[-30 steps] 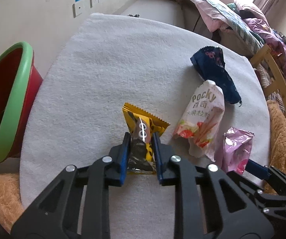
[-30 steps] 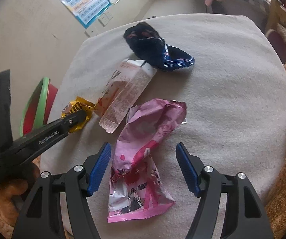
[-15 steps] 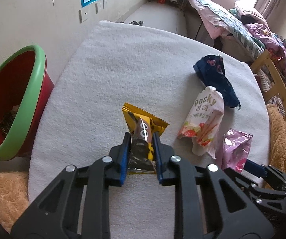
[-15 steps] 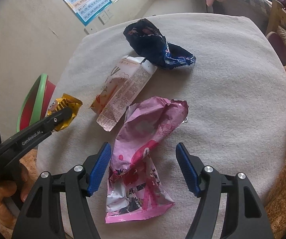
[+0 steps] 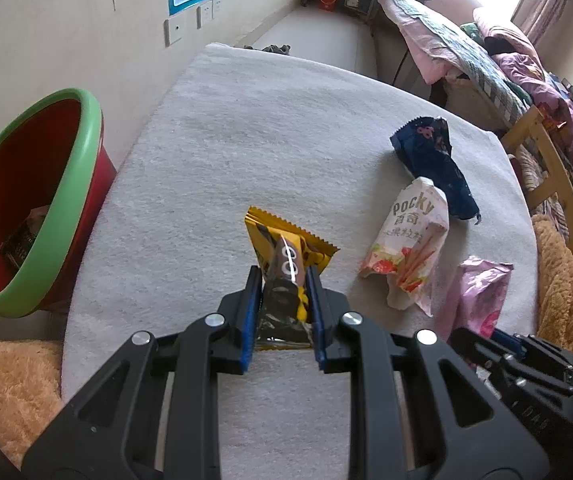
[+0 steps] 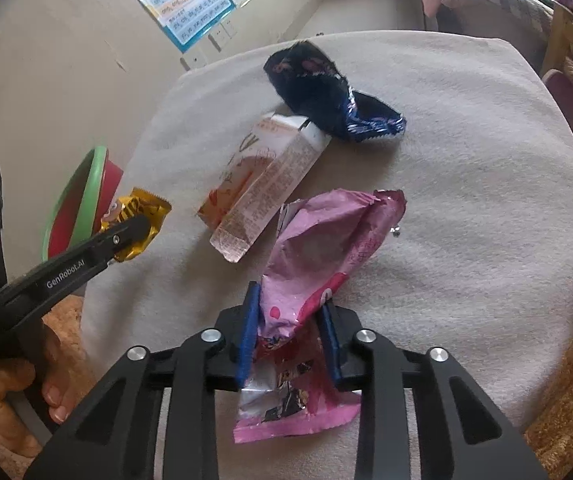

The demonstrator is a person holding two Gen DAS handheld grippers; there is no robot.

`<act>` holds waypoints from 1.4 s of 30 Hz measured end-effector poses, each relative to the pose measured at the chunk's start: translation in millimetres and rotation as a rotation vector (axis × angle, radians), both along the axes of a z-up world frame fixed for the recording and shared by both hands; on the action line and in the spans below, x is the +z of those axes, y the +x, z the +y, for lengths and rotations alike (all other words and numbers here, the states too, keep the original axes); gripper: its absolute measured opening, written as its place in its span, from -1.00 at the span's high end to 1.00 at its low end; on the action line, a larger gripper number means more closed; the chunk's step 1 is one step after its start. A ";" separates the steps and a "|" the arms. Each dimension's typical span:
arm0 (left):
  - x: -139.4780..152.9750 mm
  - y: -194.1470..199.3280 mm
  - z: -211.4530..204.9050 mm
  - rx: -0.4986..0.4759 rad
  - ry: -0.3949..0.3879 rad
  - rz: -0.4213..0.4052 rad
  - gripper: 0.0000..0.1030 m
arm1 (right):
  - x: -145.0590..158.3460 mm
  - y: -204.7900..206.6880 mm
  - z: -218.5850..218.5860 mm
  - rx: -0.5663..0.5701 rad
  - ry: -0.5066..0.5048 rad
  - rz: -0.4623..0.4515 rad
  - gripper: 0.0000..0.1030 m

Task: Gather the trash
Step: 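Carry the yellow wrapper and pink wrapper over the red bin, then open both tools to drop the wrappers into the bin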

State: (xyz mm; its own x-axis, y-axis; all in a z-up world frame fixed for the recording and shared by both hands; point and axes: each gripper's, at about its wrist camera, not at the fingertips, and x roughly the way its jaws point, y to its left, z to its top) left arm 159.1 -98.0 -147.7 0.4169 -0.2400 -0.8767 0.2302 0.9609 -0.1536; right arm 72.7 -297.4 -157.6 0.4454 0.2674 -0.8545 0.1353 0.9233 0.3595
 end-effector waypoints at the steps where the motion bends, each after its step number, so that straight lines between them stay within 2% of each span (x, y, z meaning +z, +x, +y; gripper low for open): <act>1: 1.2 0.1 1.8 0.003 -0.003 -0.002 0.58 | 3.8 -1.1 -1.3 -0.009 0.004 -0.017 0.50; 7: 13.0 1.6 14.7 0.029 -0.026 -0.030 0.58 | 24.9 -6.3 -1.9 -0.034 -0.012 -0.092 0.50; 11: 28.0 6.9 33.2 0.068 -0.033 -0.073 0.58 | 37.6 -4.8 8.6 -0.007 -0.033 -0.133 0.50; 15: 46.7 15.0 69.8 0.159 -0.032 -0.129 0.58 | 45.3 4.9 23.2 0.039 -0.030 -0.150 0.50; 18: 53.5 19.7 101.6 0.234 -0.045 -0.142 0.58 | 50.3 15.7 41.1 0.084 -0.010 -0.150 0.50; 22: 58.3 23.6 148.2 0.341 -0.076 -0.145 0.58 | 59.2 39.4 76.4 0.161 0.042 -0.152 0.47; 27: 64.0 28.1 201.4 0.448 -0.068 -0.152 0.58 | 75.6 74.7 127.3 0.258 0.119 -0.181 0.45; 34: 57.1 36.7 239.8 0.496 -0.029 -0.125 0.58 | 82.9 128.3 201.0 0.368 0.212 -0.181 0.45; 37: 51.5 39.2 247.5 0.512 -0.033 -0.117 0.56 | 85.5 145.5 231.4 0.401 0.198 -0.192 0.45; 39: 48.3 40.0 251.9 0.530 -0.025 -0.108 0.41 | 83.8 152.6 248.8 0.431 0.194 -0.189 0.45; 40: 48.3 40.2 254.3 0.540 -0.025 -0.107 0.19 | 82.0 156.2 258.8 0.450 0.201 -0.187 0.41; 41: 48.3 39.0 256.6 0.552 -0.030 -0.112 0.01 | 80.3 158.9 266.5 0.463 0.209 -0.185 0.27; 42: 48.6 37.3 259.0 0.567 -0.031 -0.120 -0.02 | 78.7 161.5 272.6 0.466 0.215 -0.190 0.16</act>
